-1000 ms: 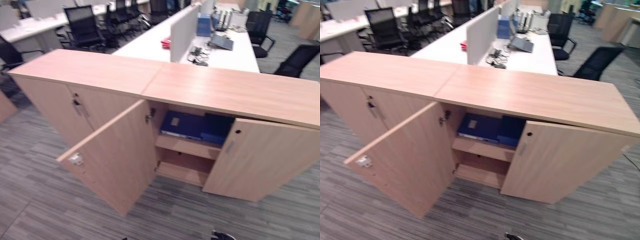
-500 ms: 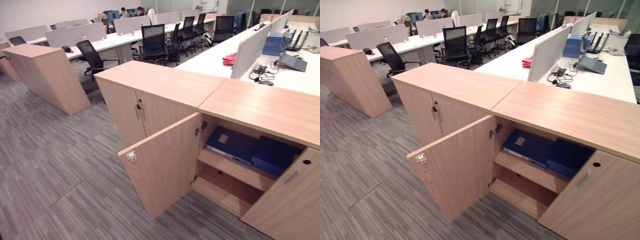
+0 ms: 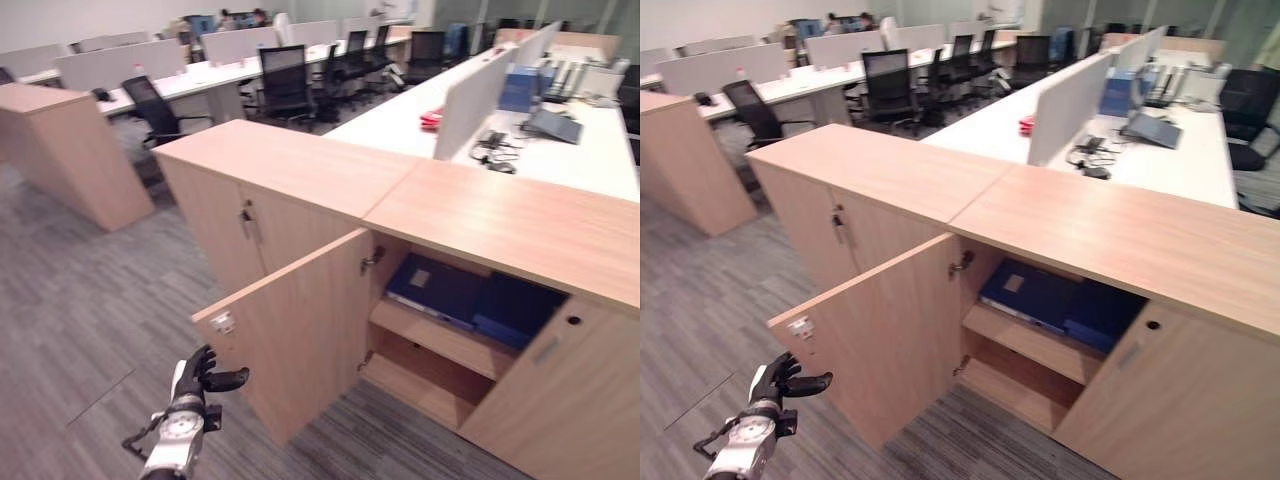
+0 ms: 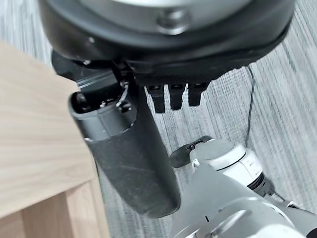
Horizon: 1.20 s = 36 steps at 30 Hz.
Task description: Put the empty folder in the office cabinet
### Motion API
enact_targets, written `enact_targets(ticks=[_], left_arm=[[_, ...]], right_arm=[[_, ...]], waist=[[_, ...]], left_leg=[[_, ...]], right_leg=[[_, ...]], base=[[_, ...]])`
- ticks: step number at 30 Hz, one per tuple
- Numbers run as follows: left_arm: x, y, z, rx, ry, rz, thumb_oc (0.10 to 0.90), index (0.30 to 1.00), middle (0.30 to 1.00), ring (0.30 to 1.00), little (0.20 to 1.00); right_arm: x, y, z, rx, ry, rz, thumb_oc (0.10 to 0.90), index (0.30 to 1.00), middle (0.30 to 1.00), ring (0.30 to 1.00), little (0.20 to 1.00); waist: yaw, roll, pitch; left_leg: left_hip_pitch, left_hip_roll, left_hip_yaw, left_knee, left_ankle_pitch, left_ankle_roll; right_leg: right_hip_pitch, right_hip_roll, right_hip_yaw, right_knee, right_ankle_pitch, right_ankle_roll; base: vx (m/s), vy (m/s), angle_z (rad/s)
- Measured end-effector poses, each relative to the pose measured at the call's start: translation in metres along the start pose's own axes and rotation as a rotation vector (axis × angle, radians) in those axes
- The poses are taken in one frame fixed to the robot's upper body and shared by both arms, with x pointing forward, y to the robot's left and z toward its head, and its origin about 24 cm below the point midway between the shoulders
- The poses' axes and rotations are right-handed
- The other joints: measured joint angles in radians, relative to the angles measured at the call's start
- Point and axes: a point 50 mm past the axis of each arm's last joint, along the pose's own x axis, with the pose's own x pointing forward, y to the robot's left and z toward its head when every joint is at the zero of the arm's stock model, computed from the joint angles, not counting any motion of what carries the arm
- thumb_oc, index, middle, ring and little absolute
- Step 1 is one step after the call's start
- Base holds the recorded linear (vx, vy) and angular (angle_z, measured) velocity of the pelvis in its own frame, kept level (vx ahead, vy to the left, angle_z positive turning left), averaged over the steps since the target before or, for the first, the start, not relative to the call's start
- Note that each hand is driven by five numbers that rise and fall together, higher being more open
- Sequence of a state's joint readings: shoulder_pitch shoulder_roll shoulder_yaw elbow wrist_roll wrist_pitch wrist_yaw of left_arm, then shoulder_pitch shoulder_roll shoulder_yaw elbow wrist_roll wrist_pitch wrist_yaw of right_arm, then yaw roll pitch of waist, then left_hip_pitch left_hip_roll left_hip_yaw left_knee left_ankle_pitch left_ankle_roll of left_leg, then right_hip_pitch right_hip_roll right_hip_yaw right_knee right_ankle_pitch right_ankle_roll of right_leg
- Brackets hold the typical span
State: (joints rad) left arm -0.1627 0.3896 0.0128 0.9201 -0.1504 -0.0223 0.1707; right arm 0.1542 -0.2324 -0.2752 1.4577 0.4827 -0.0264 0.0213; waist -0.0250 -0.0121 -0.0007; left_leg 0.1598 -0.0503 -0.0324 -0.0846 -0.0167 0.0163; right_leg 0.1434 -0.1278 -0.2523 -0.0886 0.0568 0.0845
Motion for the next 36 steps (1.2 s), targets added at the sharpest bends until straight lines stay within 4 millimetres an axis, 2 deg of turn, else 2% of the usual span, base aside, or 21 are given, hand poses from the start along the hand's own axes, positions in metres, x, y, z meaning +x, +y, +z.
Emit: enact_targets(ticks=[3,5,7,9,13,15,17,19,20,24,25,26,27,29,30,33,34,36], left_arm=[[0.0,0.0,-0.007,0.057,0.033,-0.024,0.8,0.9,0.9,0.9,0.9],[0.004,0.005,-0.019,0.118,0.131,-0.013,0.8,0.9,0.9,0.9,0.9],[0.004,0.002,-0.019,0.15,0.14,-0.034,0.8,0.9,0.9,0.9,0.9],[0.008,0.008,-0.018,0.219,0.185,-0.024,0.8,0.9,0.9,0.9,0.9],[0.008,0.005,-0.017,0.2,0.194,-0.031,0.8,0.9,0.9,0.9,0.9],[0.003,-0.012,-0.006,0.171,0.136,-0.067,0.8,0.9,0.9,0.9,0.9],[-0.018,-0.027,-0.005,0.115,0.028,-0.141,0.8,0.9,0.9,0.9,0.9],[-0.055,-0.049,-0.004,0.039,-0.077,-0.249,0.8,0.9,0.9,0.9,0.9],[-0.075,-0.068,0.0,0.048,-0.136,-0.364,0.8,0.9,0.9,0.9,0.9],[-0.107,-0.113,-0.001,0.161,-0.174,-0.713,0.8,0.9,0.9,0.9,0.9],[-0.112,-0.122,-0.002,0.147,-0.169,-0.758,0.8,0.9,0.9,0.9,0.9],[-0.122,-0.142,0.004,0.111,-0.174,-0.873,0.8,0.9,0.9,0.9,0.9],[-0.129,-0.153,0.009,0.072,-0.18,-0.935,0.8,0.9,0.9,0.9,0.9],[-0.146,-0.178,0.023,-0.032,-0.216,-1.066,0.8,0.9,0.9,0.9,0.9],[-0.15,-0.183,0.027,-0.037,-0.232,-1.095,0.8,0.9,0.9,0.9,0.9],[-0.168,-0.196,0.055,-0.067,-0.36,-1.25,0.8,0.9,0.9,0.9,0.9],[-0.174,-0.198,0.065,-0.103,-0.406,-1.283,0.8,0.9,0.9,0.9,0.9],[-0.176,-0.198,0.068,-0.15,-0.415,-1.298,0.8,0.9,0.9,0.9,0.9]], right_arm=[[-0.001,-0.007,-0.003,-0.011,0.011,-0.016,0.8,0.9,0.9,0.9,0.9],[0.0,0.0,0.004,-0.024,-0.003,0.004,0.8,0.9,0.9,0.9,0.9],[0.0,-0.001,0.001,-0.032,0.008,0.001,0.8,0.9,0.9,0.9,0.9],[0.0,0.002,0.004,-0.036,-0.001,0.012,0.8,0.9,0.9,0.9,0.9],[0.0,0.002,0.001,-0.034,0.008,0.024,0.8,0.9,0.9,0.9,0.9],[0.0,0.005,-0.006,-0.024,0.02,0.026,0.8,0.9,0.9,0.9,0.9],[-0.001,0.009,-0.016,-0.007,0.042,0.037,0.8,0.9,0.9,0.9,0.9],[-0.001,0.017,-0.019,0.018,0.04,0.05,0.8,0.9,0.9,0.9,0.9],[0.0,0.025,-0.013,0.029,0.027,0.067,0.8,0.9,0.9,0.9,0.9],[0.001,0.032,0.001,0.046,-0.011,0.08,0.8,0.9,0.9,0.9,0.9],[0.0,0.036,0.004,0.052,-0.016,0.088,0.8,0.9,0.9,0.9,0.9],[0.0,0.045,0.01,0.061,-0.032,0.109,0.8,0.9,0.9,0.9,0.9],[0.0,0.051,0.015,0.053,-0.042,0.124,0.8,0.9,0.9,0.9,0.9],[-0.001,0.058,0.012,0.043,-0.032,0.144,0.8,0.9,0.9,0.9,0.9],[-0.001,0.059,0.012,0.04,-0.031,0.147,0.8,0.9,0.9,0.9,0.9],[-0.001,0.063,0.013,0.024,-0.037,0.162,0.8,0.9,0.9,0.9,0.9],[-0.001,0.06,0.01,0.015,-0.033,0.155,0.8,0.9,0.9,0.9,0.9],[-0.001,0.057,0.009,0.004,-0.029,0.149,0.8,0.9,0.9,0.9,0.9]], waist=[[-0.001,-0.013,-0.005],[-0.002,-0.024,-0.012],[-0.01,-0.034,-0.016],[-0.004,-0.031,-0.017],[-0.001,-0.033,-0.02],[0.021,-0.038,-0.017],[0.054,-0.045,-0.012],[0.087,-0.048,-0.003],[0.1,-0.043,0.007],[0.096,-0.035,0.045],[0.092,-0.032,0.045],[0.077,-0.019,0.052],[0.077,-0.016,0.056],[0.072,-0.028,0.062],[0.068,-0.029,0.063],[0.02,-0.032,0.06],[0.018,-0.023,0.057],[0.01,-0.016,0.056]], left_leg=[[-0.002,0.005,0.005,0.0,0.002,-0.001],[-0.008,0.009,0.032,0.0,0.002,-0.001],[-0.002,0.009,0.034,0.001,0.004,0.0],[-0.007,0.011,0.057,0.0,0.006,0.002],[-0.008,0.009,0.061,0.0,0.006,0.002],[-0.024,0.005,0.059,0.001,0.019,0.009],[-0.043,-0.004,0.052,0.004,0.034,0.022],[-0.045,-0.019,0.051,0.001,0.032,0.019],[-0.052,-0.027,0.064,0.0,0.033,0.018],[-0.061,-0.027,0.146,0.001,0.044,0.018],[-0.066,-0.026,0.158,0.0,0.043,0.021],[-0.082,-0.018,0.188,0.0,0.045,0.024],[-0.088,-0.011,0.202,0.0,0.047,0.026],[-0.09,0.002,0.222,0.0,0.047,0.025],[-0.089,0.004,0.222,0.0,0.047,0.025],[-0.082,0.024,0.219,0.0,0.05,0.02],[-0.077,0.034,0.219,0.0,0.055,0.013],[-0.062,0.043,0.215,0.0,0.054,0.01]], right_leg=[[-0.01,0.007,0.003,0.0,0.003,-0.006],[-0.021,0.01,0.027,0.0,0.009,-0.014],[-0.027,0.01,0.027,0.0,0.012,-0.015],[-0.032,0.012,0.05,0.0,0.02,-0.017],[-0.034,0.011,0.054,0.0,0.023,-0.02],[-0.05,0.006,0.052,0.0,0.033,-0.014],[-0.066,-0.003,0.05,0.0,0.044,-0.011],[-0.063,-0.021,0.049,0.0,0.047,0.002],[-0.067,-0.033,0.046,0.001,0.046,0.004],[-0.087,-0.056,0.052,0.034,0.019,0.033],[-0.091,-0.06,0.054,0.033,0.017,0.032],[-0.108,-0.06,0.053,0.058,0.014,0.024],[-0.127,-0.06,0.053,0.082,0.008,0.014],[-0.144,-0.053,0.051,0.113,-0.008,0.003],[-0.145,-0.05,0.051,0.111,-0.007,0.004],[-0.13,-0.024,0.05,0.073,0.001,0.011],[-0.112,-0.008,0.05,0.039,0.015,0.01],[-0.081,0.006,0.048,0.003,0.041,0.003]], base=[[0.02,-0.057,-0.08],[0.02,-0.044,-0.3],[0.02,-0.058,-0.1],[0.01,-0.036,-0.24],[-0.01,-0.008,-0.04],[-0.05,0.0,0.11],[-0.06,0.003,0.14],[-0.05,-0.008,0.17],[-0.04,-0.008,0.41],[-0.03,-0.018,0.3],[-0.04,-0.031,-0.16],[-0.04,-0.031,-0.28],[-0.03,-0.026,-0.38],[-0.02,-0.018,-0.43],[-0.01,-0.018,-0.31],[-0.01,-0.02,-0.18],[-0.01,-0.024,-0.23],[-0.01,-0.011,-0.07]])
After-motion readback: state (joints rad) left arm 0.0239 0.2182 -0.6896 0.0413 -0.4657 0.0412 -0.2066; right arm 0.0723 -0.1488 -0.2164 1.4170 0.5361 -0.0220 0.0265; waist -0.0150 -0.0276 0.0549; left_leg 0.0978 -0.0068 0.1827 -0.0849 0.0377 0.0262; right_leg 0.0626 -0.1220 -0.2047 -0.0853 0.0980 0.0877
